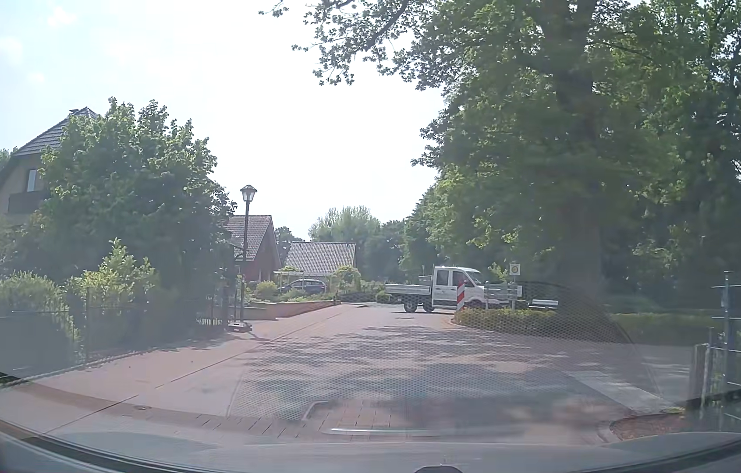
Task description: Follow the waypoints while adhering to traffic rules and regulations
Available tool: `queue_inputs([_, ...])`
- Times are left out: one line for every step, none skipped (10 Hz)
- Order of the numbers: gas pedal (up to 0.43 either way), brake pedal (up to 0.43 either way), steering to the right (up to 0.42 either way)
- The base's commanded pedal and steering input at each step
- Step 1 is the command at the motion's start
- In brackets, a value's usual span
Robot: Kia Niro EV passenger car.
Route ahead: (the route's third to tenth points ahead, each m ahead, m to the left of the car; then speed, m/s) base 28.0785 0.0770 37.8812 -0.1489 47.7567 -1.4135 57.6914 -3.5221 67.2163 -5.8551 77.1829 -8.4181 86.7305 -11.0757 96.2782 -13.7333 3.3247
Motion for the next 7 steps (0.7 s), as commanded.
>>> queue_inputs([0.000,0.000,0.008])
queue_inputs([0.000,0.000,0.008])
queue_inputs([0.000,0.000,0.008])
queue_inputs([0.000,0.000,0.008])
queue_inputs([0.000,0.000,0.008])
queue_inputs([0.000,0.000,0.008])
queue_inputs([0.000,0.012,0.011])
